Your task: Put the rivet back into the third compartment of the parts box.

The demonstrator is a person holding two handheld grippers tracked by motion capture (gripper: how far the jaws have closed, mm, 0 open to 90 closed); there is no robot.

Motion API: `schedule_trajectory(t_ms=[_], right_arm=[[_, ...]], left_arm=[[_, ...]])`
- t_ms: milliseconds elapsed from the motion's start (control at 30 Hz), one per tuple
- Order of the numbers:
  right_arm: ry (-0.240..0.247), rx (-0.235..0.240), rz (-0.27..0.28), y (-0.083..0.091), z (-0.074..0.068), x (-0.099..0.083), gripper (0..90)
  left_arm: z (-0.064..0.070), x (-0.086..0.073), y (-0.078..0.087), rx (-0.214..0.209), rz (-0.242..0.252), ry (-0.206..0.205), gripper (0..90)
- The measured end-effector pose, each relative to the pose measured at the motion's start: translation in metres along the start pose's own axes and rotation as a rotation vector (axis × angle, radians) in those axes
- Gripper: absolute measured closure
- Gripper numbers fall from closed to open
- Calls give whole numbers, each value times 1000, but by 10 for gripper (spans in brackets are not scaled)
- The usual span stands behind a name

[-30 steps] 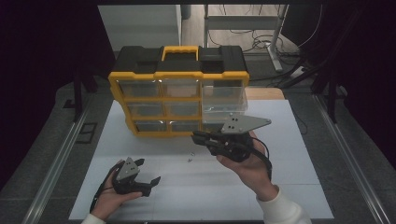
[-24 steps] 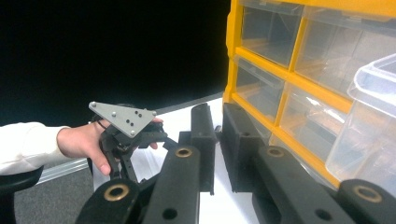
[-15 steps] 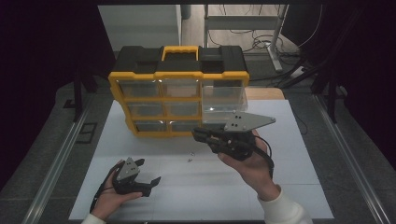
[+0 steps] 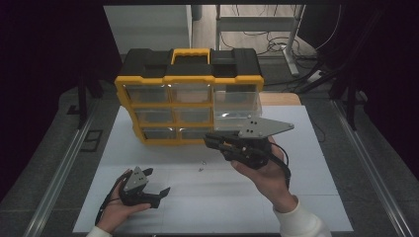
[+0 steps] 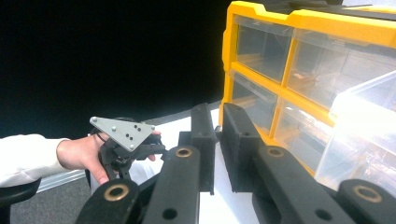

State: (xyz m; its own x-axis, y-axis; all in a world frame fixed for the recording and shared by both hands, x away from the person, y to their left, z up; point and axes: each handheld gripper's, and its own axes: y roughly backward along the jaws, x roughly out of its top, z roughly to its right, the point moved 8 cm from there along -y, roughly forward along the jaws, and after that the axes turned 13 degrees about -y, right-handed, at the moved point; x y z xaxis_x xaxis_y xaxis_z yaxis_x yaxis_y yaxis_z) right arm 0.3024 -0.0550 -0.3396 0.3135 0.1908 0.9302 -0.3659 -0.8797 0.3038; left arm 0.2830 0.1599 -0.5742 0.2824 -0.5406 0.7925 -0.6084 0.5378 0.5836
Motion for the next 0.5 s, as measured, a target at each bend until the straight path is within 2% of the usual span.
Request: schedule_trajectory(t_ms=[500], right_arm=[[8, 1, 16, 3, 0, 6, 831]], left_arm=[[1, 1, 0, -2, 0, -1, 93]])
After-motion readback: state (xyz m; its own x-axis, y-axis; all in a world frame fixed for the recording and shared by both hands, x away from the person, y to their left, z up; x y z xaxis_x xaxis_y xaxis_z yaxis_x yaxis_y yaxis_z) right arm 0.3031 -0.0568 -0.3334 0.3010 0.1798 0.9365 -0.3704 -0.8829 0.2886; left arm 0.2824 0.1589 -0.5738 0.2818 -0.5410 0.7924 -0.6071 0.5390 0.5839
